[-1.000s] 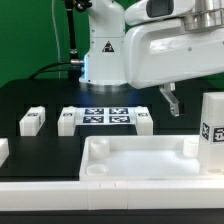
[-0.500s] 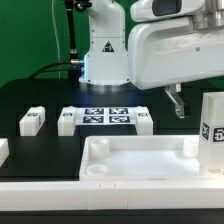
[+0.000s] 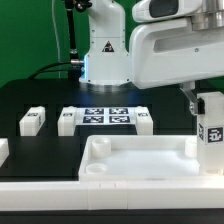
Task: Assemble desk
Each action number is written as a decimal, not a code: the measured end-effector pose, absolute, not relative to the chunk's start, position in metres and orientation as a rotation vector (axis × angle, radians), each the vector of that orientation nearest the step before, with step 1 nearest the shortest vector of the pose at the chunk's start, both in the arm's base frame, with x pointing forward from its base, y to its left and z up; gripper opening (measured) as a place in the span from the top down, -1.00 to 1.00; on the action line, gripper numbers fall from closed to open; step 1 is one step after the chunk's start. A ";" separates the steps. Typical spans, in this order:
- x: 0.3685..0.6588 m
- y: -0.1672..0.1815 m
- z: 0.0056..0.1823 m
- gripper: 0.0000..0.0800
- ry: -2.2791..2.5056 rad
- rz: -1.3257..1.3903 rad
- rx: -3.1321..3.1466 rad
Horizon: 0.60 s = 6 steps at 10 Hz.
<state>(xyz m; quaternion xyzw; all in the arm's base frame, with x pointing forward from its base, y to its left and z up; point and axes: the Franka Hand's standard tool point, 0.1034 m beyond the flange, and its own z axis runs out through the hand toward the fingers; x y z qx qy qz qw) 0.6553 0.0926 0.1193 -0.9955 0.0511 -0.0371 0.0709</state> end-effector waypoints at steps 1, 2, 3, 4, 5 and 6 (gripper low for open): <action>0.655 0.092 0.119 0.27 0.210 -0.108 -2.989; 0.656 0.089 0.119 0.27 0.329 -0.102 -2.976; 0.656 0.083 0.122 0.27 0.510 -0.097 -2.956; 0.656 0.083 0.123 0.27 0.536 -0.097 -2.953; 0.656 0.083 0.123 0.27 0.536 -0.097 -2.953; 0.656 0.083 0.123 0.27 0.536 -0.097 -2.953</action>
Offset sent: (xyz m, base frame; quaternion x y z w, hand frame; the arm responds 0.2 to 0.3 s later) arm -0.1000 0.1000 0.1000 -0.1456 0.0261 0.4353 0.8881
